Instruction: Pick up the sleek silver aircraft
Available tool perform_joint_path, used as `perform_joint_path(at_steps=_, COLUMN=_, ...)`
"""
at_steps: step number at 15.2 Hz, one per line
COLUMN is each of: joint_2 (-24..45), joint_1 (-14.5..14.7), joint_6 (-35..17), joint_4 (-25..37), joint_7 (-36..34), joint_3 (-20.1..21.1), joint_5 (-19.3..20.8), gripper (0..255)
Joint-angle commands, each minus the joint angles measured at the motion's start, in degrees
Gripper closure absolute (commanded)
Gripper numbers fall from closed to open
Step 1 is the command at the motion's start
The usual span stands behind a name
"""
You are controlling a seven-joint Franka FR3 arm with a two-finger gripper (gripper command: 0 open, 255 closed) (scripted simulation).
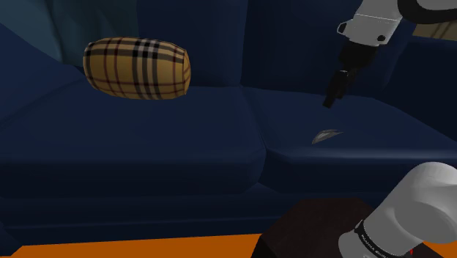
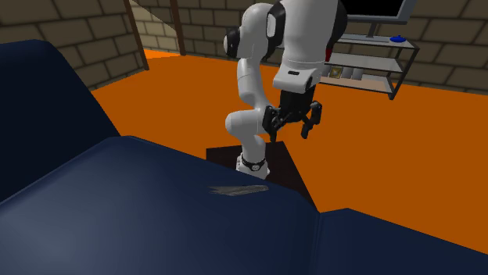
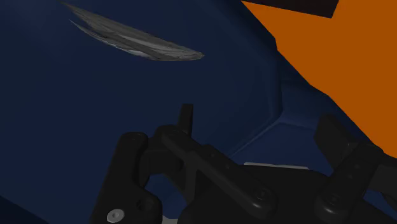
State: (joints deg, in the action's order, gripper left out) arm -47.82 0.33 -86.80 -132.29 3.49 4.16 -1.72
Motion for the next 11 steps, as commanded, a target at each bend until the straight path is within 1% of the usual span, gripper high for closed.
perform_joint_path(at_steps=1, joint_2=0.0, joint_1=0.0, joint_6=0.0, joint_4=0.0, joint_7=0.0, joint_3=0.0, joint_5=0.0, gripper=0)
perform_joint_path(at_steps=6, joint_2=-8.4, joint_1=6.7, joint_6=-5.4, joint_4=-11.4, joint_7=24.7, joint_3=-10.1, joint_5=6.8, gripper=0)
perform_joint_path(at_steps=11, joint_2=-12.6, joint_1=12.3, joint_6=-10.9, joint_4=-18.3, joint_7=49.8, joint_3=-22.7, joint_5=15.8, gripper=0)
